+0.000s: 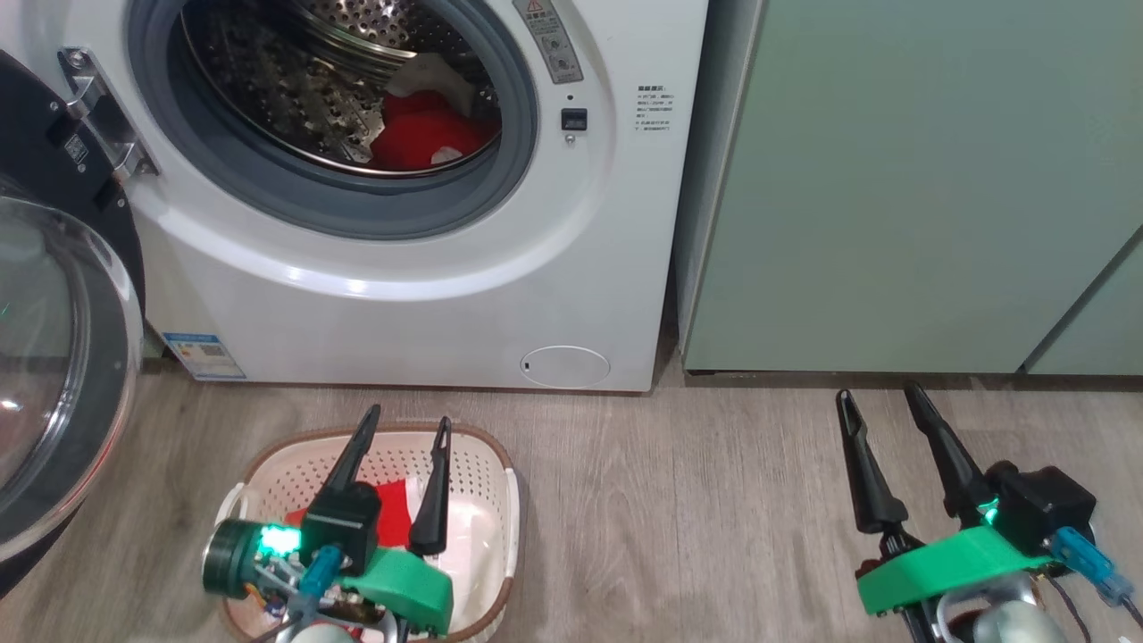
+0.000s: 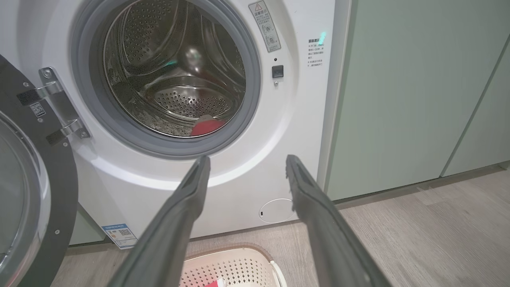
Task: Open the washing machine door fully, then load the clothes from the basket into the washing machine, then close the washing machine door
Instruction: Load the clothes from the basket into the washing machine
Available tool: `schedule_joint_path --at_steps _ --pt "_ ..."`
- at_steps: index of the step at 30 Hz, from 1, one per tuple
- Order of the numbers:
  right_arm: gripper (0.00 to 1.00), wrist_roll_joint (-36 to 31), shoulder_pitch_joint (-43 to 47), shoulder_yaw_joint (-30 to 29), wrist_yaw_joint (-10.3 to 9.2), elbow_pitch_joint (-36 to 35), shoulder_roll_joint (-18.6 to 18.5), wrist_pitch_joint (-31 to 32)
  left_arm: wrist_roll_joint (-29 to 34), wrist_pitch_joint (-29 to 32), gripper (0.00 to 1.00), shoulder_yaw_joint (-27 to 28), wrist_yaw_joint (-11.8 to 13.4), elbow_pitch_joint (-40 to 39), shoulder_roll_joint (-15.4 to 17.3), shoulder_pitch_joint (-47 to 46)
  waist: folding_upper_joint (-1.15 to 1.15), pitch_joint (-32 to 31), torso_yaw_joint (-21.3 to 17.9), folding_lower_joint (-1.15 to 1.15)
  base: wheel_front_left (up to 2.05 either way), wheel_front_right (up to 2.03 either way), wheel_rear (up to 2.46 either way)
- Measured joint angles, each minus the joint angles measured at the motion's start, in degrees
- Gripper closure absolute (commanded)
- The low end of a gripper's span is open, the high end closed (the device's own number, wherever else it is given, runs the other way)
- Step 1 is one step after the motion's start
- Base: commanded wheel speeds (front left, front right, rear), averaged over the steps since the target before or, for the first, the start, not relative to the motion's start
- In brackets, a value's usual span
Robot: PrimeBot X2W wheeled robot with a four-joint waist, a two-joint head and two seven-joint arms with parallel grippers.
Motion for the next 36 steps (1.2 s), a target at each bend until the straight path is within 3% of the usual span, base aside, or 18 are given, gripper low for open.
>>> schedule_joint_path --at_steps 26,36 --pt "0.00 0.0 0.0 0.0 0.00 0.0 0.0 0.0 -1.0 0.0 0.00 -0.2 0.5 0.7 0.0 0.0 0.00 1.1 -0.3 0.00 0.00 0.00 0.00" --pt "0.00 0.0 -0.6 0.1 0.00 -0.9 -0.5 0.0 -1.1 0.0 0.00 -1.8 0.5 9.0 0.0 -2.8 0.00 6.6 -0.1 0.00 0.00 0.00 0.00"
